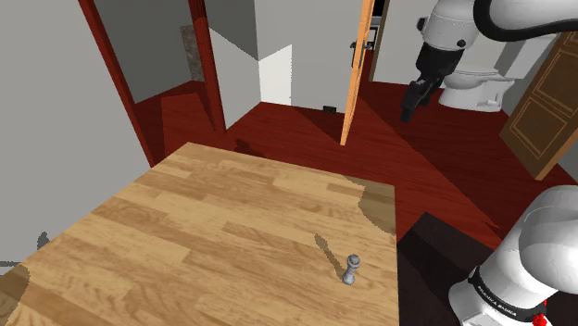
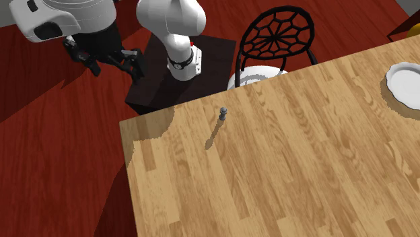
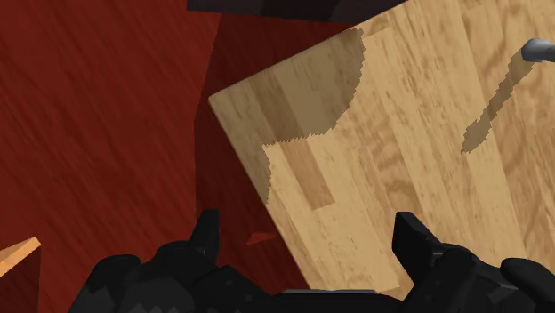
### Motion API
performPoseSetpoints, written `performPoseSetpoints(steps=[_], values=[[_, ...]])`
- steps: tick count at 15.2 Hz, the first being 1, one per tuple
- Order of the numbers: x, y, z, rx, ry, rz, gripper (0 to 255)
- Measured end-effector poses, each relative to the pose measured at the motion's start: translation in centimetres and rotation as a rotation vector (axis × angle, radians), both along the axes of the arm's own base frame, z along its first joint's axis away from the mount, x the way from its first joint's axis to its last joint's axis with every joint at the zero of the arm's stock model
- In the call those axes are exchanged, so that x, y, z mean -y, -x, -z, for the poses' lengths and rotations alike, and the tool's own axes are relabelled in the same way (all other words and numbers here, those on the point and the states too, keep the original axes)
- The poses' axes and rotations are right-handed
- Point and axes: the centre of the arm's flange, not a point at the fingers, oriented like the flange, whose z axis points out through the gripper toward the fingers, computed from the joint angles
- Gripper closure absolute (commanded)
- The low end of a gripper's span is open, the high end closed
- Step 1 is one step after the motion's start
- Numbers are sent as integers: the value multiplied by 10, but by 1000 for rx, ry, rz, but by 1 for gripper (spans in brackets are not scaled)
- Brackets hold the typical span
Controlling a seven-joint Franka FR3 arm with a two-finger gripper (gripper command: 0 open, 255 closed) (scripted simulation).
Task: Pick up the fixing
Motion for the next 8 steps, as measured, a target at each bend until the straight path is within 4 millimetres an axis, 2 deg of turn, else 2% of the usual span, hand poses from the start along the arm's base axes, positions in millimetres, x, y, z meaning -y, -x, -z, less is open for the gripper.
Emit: performPoseSetpoints(steps=[3, 8], values=[[-9, 4, 11, -6, -7, 3, 0], [-52, 9, 53, -29, -33, 15, 0]])
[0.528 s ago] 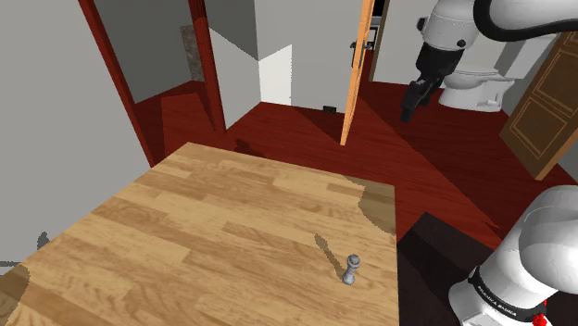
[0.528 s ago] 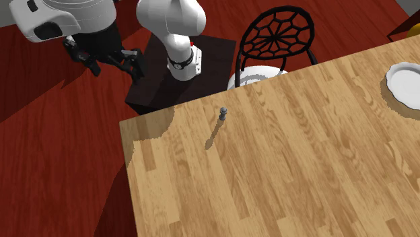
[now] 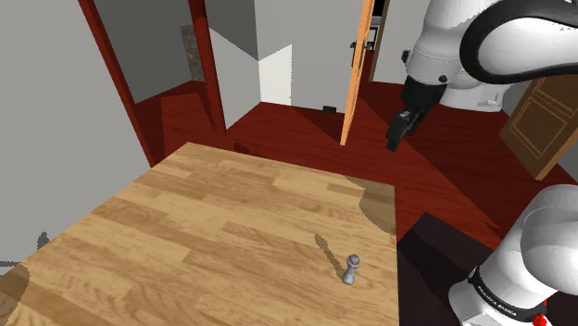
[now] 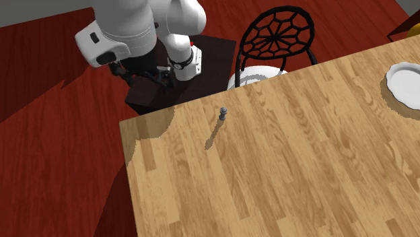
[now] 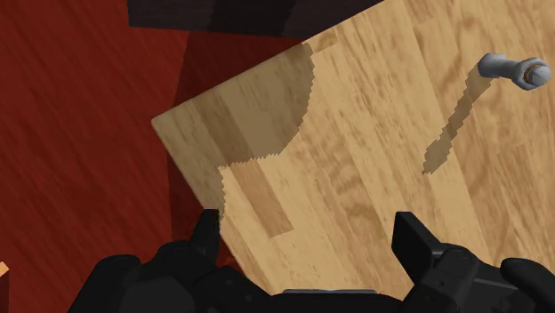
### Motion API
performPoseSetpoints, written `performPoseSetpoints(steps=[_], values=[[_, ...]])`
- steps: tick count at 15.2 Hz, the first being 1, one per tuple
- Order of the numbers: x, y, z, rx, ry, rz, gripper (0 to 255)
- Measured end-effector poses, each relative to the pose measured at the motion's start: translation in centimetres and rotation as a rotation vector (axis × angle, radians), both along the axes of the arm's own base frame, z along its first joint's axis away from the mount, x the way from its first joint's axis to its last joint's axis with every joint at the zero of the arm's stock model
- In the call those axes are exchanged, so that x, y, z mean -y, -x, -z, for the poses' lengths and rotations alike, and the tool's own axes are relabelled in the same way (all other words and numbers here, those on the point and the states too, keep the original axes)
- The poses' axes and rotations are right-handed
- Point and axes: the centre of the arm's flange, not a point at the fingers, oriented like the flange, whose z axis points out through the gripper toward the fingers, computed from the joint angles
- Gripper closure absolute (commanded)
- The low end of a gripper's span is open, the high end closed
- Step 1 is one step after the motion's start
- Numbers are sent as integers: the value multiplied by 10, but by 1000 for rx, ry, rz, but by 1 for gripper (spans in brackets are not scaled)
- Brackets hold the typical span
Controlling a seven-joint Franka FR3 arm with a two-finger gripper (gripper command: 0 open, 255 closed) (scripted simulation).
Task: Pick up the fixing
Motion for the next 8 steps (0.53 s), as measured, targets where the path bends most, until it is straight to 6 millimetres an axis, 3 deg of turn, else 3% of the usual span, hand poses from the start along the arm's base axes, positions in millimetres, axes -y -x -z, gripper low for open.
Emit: performPoseSetpoints(steps=[8], values=[[-68, 13, 70, -39, -44, 22, 0]])
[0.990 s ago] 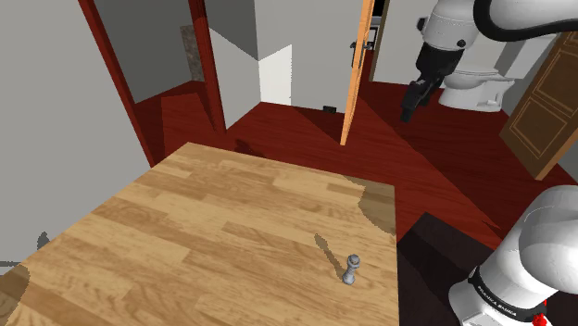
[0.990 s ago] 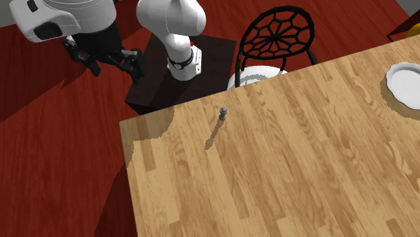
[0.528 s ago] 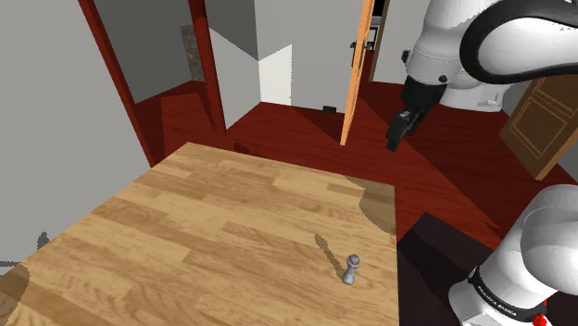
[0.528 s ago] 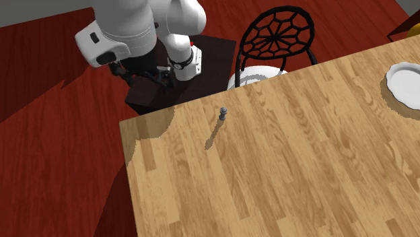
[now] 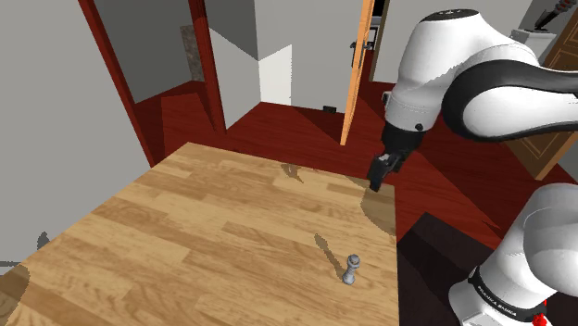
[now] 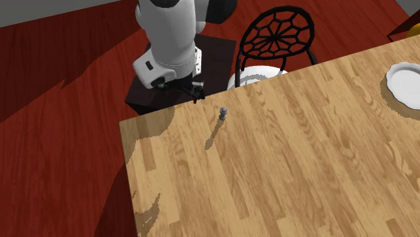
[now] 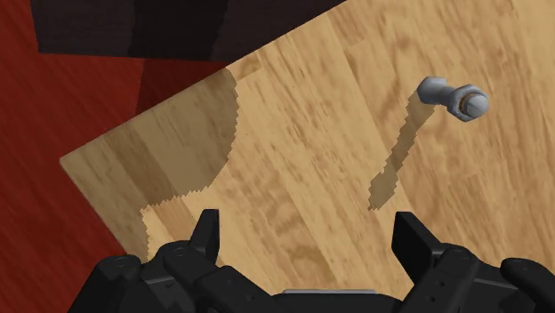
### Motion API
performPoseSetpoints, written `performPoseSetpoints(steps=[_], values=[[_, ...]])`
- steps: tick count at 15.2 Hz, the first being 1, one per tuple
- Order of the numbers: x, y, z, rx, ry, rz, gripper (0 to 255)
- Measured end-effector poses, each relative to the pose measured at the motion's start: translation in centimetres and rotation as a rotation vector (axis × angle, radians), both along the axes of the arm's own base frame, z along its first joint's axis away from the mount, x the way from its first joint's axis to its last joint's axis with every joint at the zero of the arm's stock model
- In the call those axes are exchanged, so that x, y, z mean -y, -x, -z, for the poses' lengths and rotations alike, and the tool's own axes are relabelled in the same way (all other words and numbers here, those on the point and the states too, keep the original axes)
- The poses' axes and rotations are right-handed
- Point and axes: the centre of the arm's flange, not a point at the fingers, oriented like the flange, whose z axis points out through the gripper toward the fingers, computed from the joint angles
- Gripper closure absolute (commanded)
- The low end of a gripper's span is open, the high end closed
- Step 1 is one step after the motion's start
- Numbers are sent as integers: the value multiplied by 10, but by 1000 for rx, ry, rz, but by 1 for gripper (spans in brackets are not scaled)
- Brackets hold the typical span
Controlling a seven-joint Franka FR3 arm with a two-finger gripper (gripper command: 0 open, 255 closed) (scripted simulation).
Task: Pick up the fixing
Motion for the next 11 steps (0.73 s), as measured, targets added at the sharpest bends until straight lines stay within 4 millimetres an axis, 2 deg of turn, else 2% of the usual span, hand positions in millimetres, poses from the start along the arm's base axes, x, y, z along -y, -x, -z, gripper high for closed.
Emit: performPoseSetpoints(steps=[11], values=[[-101, 21, 91, -53, -61, 31, 0]])
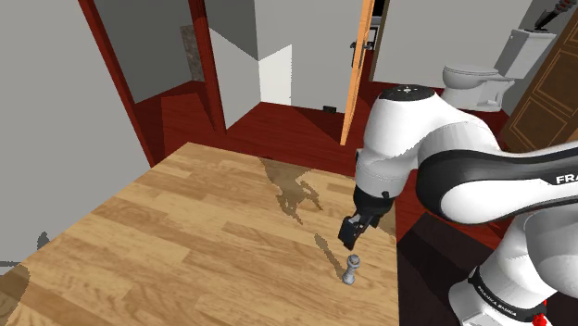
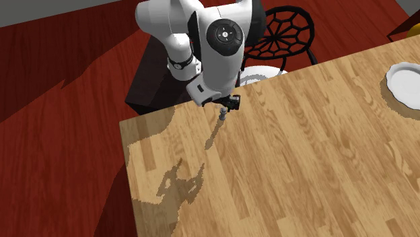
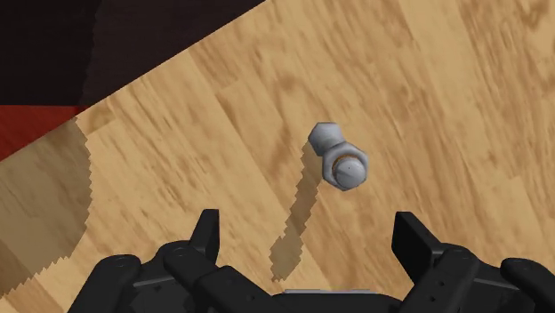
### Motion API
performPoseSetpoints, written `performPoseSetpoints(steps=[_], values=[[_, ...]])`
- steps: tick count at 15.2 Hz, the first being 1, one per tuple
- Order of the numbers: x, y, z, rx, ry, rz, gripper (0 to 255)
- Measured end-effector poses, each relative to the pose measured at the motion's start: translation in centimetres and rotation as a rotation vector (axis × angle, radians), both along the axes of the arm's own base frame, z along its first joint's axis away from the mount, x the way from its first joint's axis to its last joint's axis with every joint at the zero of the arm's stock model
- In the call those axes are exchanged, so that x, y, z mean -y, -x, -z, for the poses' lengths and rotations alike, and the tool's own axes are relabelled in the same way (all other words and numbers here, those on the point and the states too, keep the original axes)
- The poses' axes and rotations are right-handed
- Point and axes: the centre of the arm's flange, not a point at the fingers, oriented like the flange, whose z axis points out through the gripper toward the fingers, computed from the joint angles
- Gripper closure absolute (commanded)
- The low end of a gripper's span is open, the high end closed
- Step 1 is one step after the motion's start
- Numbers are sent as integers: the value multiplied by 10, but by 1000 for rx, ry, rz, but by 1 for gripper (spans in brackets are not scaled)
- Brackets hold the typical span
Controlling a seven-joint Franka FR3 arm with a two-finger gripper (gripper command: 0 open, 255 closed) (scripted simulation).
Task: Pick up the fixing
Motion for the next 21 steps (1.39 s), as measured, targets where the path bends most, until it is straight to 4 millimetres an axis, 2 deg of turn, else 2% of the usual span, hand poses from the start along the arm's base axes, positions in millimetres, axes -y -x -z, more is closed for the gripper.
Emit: performPoseSetpoints(steps=[3, 10, 11, 21], values=[[-24, 2, 20, -12, -13, 7, 0], [-27, 6, 58, -14, -17, 9, 0], [-27, 5, 59, -14, -17, 9, 255], [-27, 5, 61, -12, -18, 9, 255]])
